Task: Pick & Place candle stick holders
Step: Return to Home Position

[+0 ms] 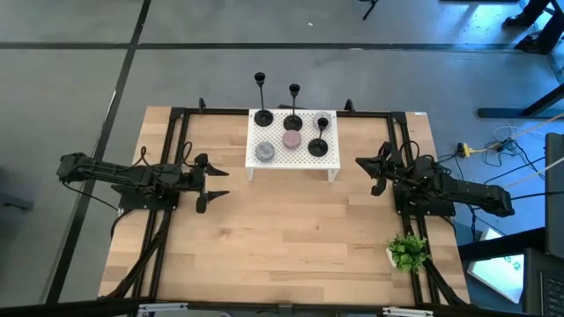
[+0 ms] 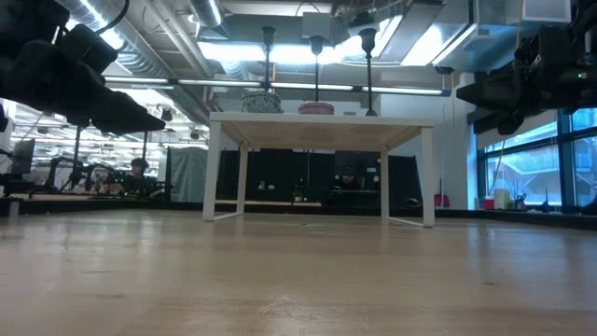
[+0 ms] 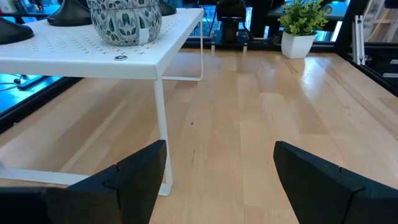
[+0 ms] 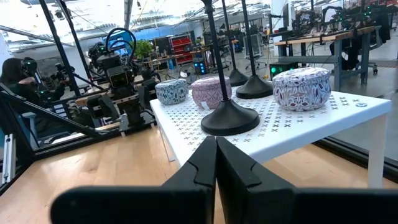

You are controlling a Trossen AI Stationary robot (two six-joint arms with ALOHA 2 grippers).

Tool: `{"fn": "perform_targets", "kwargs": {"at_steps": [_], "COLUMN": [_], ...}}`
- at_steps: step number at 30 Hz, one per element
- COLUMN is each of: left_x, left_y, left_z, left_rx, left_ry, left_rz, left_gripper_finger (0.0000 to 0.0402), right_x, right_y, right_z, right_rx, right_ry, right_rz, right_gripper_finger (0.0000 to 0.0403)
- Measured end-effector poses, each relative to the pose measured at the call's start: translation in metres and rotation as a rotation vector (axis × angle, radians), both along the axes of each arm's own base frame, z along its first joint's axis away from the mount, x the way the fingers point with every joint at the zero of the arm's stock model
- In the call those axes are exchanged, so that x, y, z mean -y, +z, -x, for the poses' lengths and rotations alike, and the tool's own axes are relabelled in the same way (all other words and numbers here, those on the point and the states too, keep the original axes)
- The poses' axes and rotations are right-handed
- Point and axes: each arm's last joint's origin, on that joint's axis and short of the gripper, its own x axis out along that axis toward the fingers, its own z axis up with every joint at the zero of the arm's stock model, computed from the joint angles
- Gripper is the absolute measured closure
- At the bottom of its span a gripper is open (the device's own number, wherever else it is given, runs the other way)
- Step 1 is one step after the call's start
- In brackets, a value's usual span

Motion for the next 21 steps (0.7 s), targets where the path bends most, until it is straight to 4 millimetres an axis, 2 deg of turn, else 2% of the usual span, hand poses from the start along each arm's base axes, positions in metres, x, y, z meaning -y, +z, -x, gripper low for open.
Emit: {"fn": "perform_targets", "kwargs": {"at_steps": [21], "left_x": [-0.0004], "left_y": [0.0065], "left_z": [-0.0011], "left_rx": [0.081], "left_ry": [0.039], "left_rz": [0.083], "left_gripper_finger": [0.0107], "right_x": [0.0], "right_y": [0.0], "right_z": [0.0], "right_rx": [0.0], "right_ry": [0.0], "right_rz": [0.0], "right_gripper_finger": [0.0393]}}
